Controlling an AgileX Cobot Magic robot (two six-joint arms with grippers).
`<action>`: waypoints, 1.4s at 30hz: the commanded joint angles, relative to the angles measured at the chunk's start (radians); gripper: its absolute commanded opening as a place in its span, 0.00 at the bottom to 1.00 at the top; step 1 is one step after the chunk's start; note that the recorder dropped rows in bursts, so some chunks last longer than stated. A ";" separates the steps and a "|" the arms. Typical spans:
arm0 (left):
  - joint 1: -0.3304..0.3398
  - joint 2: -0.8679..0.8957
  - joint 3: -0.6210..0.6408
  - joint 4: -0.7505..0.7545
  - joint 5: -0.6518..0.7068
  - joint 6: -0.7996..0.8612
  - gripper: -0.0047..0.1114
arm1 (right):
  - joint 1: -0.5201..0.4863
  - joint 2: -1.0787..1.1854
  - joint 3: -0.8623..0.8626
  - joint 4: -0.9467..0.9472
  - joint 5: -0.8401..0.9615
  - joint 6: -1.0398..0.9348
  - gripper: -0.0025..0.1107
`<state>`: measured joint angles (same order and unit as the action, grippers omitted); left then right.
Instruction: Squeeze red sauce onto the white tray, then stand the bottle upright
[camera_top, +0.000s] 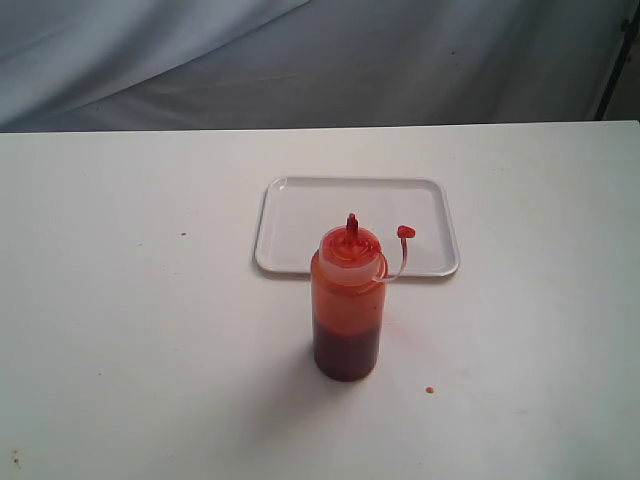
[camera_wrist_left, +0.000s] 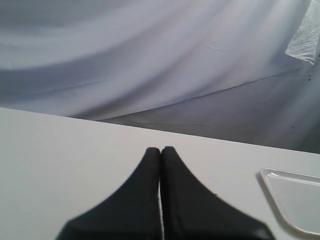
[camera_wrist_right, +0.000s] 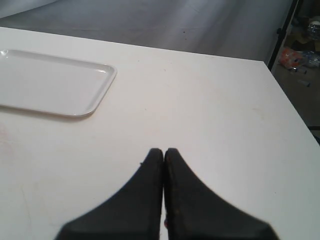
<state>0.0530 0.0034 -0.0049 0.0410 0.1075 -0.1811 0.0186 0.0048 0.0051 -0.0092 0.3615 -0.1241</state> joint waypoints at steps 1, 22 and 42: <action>-0.005 -0.003 0.005 -0.075 0.022 -0.008 0.04 | -0.007 -0.005 -0.005 0.002 -0.006 -0.002 0.02; -0.005 -0.003 0.005 -0.115 -0.579 -0.285 0.04 | -0.007 -0.005 -0.005 0.002 -0.006 -0.002 0.02; -0.005 0.969 -0.522 0.970 -0.904 -0.463 0.04 | -0.007 -0.005 -0.005 0.002 -0.006 -0.002 0.02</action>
<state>0.0530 0.9171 -0.5111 0.8087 -0.7875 -0.6025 0.0186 0.0048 0.0051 -0.0092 0.3615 -0.1241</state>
